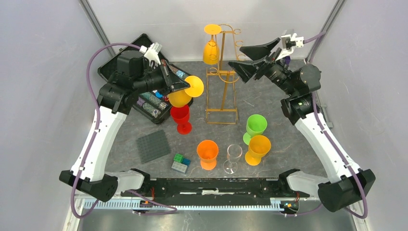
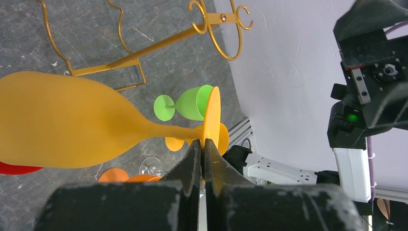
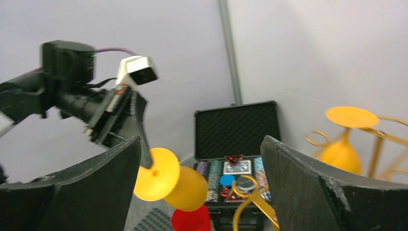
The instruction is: Place the wine glass upside down on the wine glass rack
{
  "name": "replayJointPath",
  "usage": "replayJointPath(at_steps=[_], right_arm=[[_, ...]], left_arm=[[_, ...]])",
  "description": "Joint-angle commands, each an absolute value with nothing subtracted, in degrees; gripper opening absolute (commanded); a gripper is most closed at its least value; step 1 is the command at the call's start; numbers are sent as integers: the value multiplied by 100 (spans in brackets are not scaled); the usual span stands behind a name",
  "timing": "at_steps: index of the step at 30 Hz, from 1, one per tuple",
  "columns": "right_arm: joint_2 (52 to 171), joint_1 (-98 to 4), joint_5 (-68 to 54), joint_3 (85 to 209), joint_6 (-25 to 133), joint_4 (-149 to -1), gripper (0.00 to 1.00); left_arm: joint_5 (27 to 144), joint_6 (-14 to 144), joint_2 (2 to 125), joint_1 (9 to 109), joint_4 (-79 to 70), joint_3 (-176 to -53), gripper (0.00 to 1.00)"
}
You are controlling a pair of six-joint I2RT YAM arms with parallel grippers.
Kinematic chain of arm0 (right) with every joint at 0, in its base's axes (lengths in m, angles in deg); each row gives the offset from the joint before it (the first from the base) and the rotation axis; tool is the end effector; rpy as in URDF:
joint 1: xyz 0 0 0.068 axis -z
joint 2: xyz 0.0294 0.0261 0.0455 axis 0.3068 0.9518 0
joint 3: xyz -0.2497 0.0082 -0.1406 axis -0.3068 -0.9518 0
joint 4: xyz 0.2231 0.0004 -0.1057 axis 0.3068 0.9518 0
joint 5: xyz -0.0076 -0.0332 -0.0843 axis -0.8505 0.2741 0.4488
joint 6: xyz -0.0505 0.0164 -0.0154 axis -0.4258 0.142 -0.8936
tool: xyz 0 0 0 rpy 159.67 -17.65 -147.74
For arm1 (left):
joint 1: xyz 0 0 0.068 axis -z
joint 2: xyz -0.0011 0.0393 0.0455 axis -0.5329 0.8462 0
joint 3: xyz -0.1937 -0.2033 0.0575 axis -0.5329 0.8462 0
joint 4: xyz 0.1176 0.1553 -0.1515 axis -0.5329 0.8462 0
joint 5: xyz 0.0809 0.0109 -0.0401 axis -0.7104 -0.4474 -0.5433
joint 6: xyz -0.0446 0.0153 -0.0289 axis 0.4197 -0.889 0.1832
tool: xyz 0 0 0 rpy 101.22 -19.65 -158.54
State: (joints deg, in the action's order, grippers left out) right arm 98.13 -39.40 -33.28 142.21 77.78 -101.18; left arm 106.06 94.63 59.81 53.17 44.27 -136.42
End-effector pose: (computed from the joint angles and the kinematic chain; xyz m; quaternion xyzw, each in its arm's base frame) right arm 0.2094 0.1049 0.4932 -0.2079 0.5073 0.4952 0.6740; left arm 0.1986 -0.0955 0.4752 -0.0110 0.8268 -0.4479 0.3402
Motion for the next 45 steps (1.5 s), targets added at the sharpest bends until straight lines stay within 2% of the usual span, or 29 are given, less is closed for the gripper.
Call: replayJointPath(at_steps=[1, 7, 15, 25, 36, 45], right_arm=[[9534, -3511, -2658, 14118, 7991, -9736, 98], [9161, -2993, -1558, 14006, 7339, -8453, 98], [8949, -2894, -674, 13988, 6402, -7446, 98], [8540, -2863, -603, 13295, 6355, -6960, 98], [8398, -2867, -545, 13139, 5969, -6620, 98], [8346, -2867, -512, 13114, 5773, -6466, 98]], left_arm=[[10817, 9553, 6031, 5259, 3990, -13785, 2], [10868, 9629, 6108, 5123, 3797, -13779, 2], [11171, 10101, 6302, 4836, 3097, -13608, 2], [11873, 11368, 6869, 4235, 1780, -13499, 2], [12223, 12947, 7757, 4025, 431, -13476, 2], [11995, 13239, 8485, 4037, 231, -14100, 2]])
